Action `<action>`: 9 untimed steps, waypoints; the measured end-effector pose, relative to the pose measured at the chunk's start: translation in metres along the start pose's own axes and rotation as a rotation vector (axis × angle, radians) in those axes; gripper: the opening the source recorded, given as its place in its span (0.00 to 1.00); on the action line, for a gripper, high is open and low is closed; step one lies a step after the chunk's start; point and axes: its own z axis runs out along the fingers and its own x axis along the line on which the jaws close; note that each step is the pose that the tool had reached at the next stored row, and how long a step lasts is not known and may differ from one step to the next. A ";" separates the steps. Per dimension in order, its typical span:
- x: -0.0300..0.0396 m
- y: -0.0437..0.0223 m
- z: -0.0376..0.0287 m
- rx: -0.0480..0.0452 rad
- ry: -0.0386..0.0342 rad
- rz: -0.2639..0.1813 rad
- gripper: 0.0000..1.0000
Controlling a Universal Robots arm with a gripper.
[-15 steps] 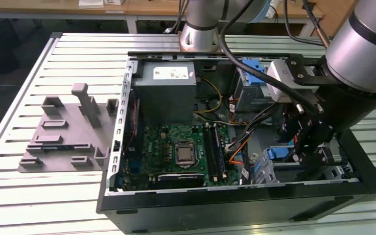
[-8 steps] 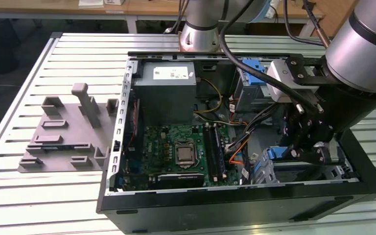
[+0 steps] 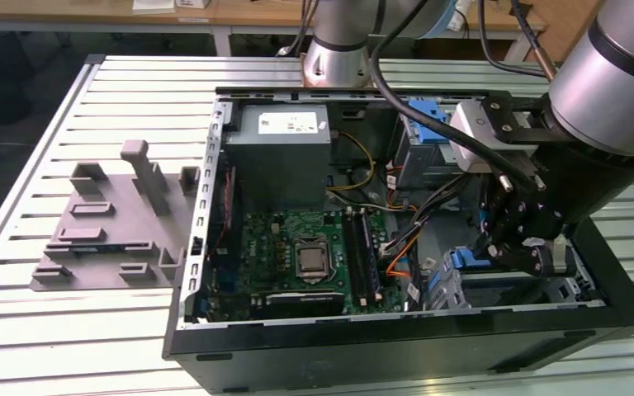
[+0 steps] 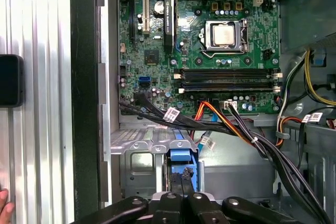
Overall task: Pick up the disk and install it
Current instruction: 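Insert the disk into the insertion slot, then insert the first disk wire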
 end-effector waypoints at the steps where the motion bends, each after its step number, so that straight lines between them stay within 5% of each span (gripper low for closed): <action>1: 0.0000 0.0000 0.0000 0.0000 -0.0002 0.000 0.11; 9: 0.0000 0.0000 0.0000 -0.0002 -0.0052 0.000 0.11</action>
